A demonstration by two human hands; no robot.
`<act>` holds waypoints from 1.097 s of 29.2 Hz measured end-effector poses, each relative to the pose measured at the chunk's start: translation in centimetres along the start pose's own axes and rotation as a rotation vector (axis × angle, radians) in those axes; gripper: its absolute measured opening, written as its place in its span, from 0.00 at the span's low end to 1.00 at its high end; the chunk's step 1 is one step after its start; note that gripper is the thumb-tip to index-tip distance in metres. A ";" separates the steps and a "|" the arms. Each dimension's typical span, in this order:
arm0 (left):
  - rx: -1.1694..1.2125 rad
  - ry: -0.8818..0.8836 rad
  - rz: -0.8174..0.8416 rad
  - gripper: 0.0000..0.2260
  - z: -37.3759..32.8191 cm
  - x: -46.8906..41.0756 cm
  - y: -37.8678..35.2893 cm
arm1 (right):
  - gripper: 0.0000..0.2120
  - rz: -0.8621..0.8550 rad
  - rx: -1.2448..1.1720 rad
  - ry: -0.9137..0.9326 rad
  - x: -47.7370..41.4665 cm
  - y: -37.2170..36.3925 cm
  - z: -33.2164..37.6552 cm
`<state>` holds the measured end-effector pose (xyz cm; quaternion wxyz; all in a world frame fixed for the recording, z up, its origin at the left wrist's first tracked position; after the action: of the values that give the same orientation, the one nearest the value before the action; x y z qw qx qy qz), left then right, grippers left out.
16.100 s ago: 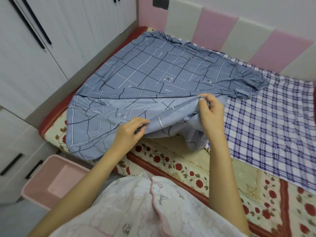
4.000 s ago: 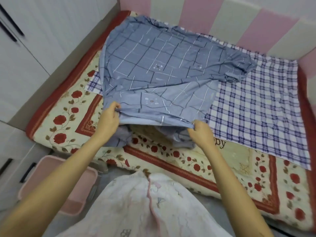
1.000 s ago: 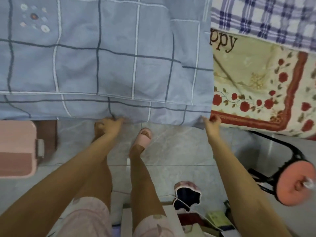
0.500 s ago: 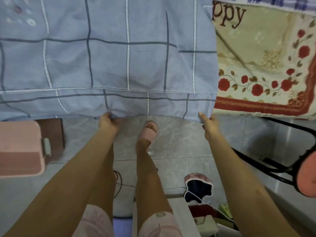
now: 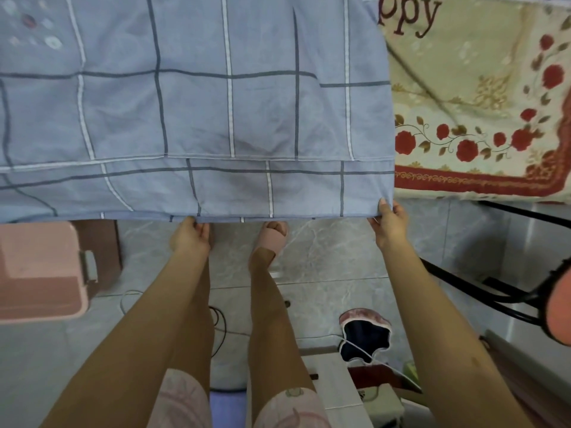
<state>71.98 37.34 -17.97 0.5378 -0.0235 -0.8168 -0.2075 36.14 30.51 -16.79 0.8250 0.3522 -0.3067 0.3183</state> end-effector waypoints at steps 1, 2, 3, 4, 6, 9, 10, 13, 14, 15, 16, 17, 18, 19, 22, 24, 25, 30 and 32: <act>0.017 -0.010 -0.007 0.03 0.1 0.5 -0.1 | 0.07 -0.007 -0.017 -0.010 -0.1 0.0 0.0; 0.027 -0.036 -0.026 0.05 0.3 0.8 -0.1 | 0.08 -0.016 -0.040 -0.023 -0.2 -0.1 0.1; 0.016 -0.068 -0.047 0.07 0.5 0.9 -0.1 | 0.09 -0.024 -0.064 -0.040 -0.2 -0.1 0.1; 0.001 -0.098 -0.058 0.08 0.5 1.2 -0.2 | 0.10 -0.032 -0.092 -0.059 -0.2 -0.1 0.1; -0.002 -0.101 -0.040 0.10 0.3 1.9 -0.6 | 0.13 -0.044 -0.149 -0.089 0.1 -0.2 0.1; 0.017 -0.073 -0.015 0.04 -0.2 1.1 -0.8 | 0.08 -0.065 -0.234 -0.132 0.9 -0.5 0.0; 0.035 -0.049 -0.011 0.09 -0.3 0.3 -0.7 | 0.08 -0.069 -0.263 -0.154 1.3 -0.6 -0.1; 0.090 -0.014 -0.014 0.23 0.1 -1.9 -0.4 | 0.12 -0.090 -0.349 -0.235 1.8 -0.8 -0.5; 0.104 -0.006 -0.006 0.25 0.1 -1.6 -0.4 | 0.12 -0.099 -0.366 -0.253 2.0 -0.8 -0.7; 0.110 -0.019 -0.007 0.25 0.0 -1.1 -0.3 | 0.11 -0.112 -0.375 -0.261 2.2 -0.9 -0.8; 0.106 -0.040 -0.006 0.22 0.1 -1.5 -0.2 | 0.10 -0.134 -0.376 -0.262 2.4 -0.9 -0.9; 0.098 -0.053 -0.002 0.18 0.2 -1.5 -0.2 | 0.09 -0.161 -0.374 -0.257 2.6 -1.0 -1.0; 0.080 -0.061 -0.006 0.15 0.1 -1.2 -0.2 | 0.08 -0.183 -0.375 -0.248 2.7 -1.0 -1.1; 0.065 -0.060 -0.023 0.13 0.2 -1.6 -0.1 | 0.08 -0.197 -0.382 -0.239 2.7 -1.0 -1.1; 0.047 -0.042 -0.011 0.12 -0.2 0.0 0.2 | 0.03 -0.203 -0.384 -0.220 2.6 -0.9 -0.9; 0.021 -0.057 -0.010 0.06 -0.3 1.5 0.4 | 0.02 -0.205 -0.388 -0.205 2.4 -0.7 -0.8; 0.006 -0.068 -0.020 0.03 -0.2 2.0 0.6 | 0.02 -0.209 -0.397 -0.202 2.3 -0.5 -0.8; 0.030 -0.081 -0.036 0.06 0.0 3.1 0.9 | 0.05 -0.156 -0.447 -0.194 2.1 0.2 -0.1; 0.044 -0.071 -0.035 0.06 0.0 3.5 1.1 | 0.06 -0.137 -0.460 -0.199 2.0 0.6 0.0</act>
<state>70.78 37.69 -14.56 0.5052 -0.0047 -0.8400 -0.1979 36.91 31.40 -15.11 0.8688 0.2045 -0.4261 0.1475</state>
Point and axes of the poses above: each hand's wrist, its own x-axis away from the middle knuckle, its own y-axis out of the back of the hand, z = x × y, the point moved 1 cm from there along -x, towards the middle knuckle, and after that the axes turned 6 degrees about -z, right-handed, at the moved point
